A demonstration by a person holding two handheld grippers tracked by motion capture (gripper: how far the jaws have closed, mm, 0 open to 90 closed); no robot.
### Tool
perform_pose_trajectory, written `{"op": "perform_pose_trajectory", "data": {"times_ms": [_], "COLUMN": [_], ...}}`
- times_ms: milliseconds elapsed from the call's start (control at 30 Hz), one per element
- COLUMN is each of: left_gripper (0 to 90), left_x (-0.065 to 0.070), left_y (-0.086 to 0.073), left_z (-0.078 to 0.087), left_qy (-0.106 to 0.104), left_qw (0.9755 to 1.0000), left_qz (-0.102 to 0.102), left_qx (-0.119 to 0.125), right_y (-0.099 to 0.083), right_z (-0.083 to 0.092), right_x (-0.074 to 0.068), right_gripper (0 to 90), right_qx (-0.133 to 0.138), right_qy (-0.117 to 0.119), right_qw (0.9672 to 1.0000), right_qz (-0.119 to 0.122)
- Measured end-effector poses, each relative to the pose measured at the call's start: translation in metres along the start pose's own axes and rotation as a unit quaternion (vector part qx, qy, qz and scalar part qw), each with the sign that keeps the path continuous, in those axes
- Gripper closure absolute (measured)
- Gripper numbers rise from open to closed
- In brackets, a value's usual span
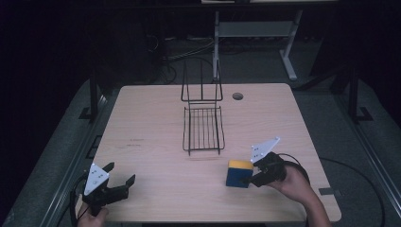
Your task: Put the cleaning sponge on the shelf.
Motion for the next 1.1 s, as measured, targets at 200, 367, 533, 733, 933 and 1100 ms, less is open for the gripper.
{"op": "perform_pose_trajectory", "data": {"times_ms": [200,367,533,733,933,1100], "left_gripper": [14.1,14.1,14.1,14.1,14.1,14.1], "left_x": [0.0,0.0,0.0,0.0,0.001,0.0], "left_y": [0.0,0.0,0.0,0.0,0.0,0.0], "left_z": [0.0,0.0,0.0,0.0,-0.001,-0.001], "left_qy": [0.0,-0.001,-0.001,-0.001,-0.001,-0.001], "left_qw": [1.0,1.0,1.0,1.0,1.0,1.0], "left_qz": [0.001,0.0,0.001,0.003,0.001,0.001], "left_qx": [-0.002,-0.001,-0.002,-0.001,-0.001,-0.002], "right_y": [0.007,0.021,0.03,0.037,0.044,0.053], "right_z": [0.001,0.004,0.005,0.002,-0.004,-0.006], "right_x": [0.004,0.009,0.014,0.021,0.029,0.036], "right_gripper": [54.3,54.3,54.3,54.5,54.5,54.6], "right_qx": [-0.001,-0.001,0.004,0.01,0.001,0.001], "right_qy": [0.004,0.004,0.006,0.007,0.009,0.01], "right_qw": [1.0,0.9999,0.9998,0.9998,0.9998,0.9997], "right_qz": [0.003,0.012,0.016,0.015,0.019,0.023]}}
Point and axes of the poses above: each handheld gripper's, and its own axes: z roughly backward along the jaws, y roughly out of its top, x roughly to its right, the point moved 7 cm from there along -z, roughly forward along the jaws, and after that the axes turned 2 degrees about y, right-handed, at the moved point
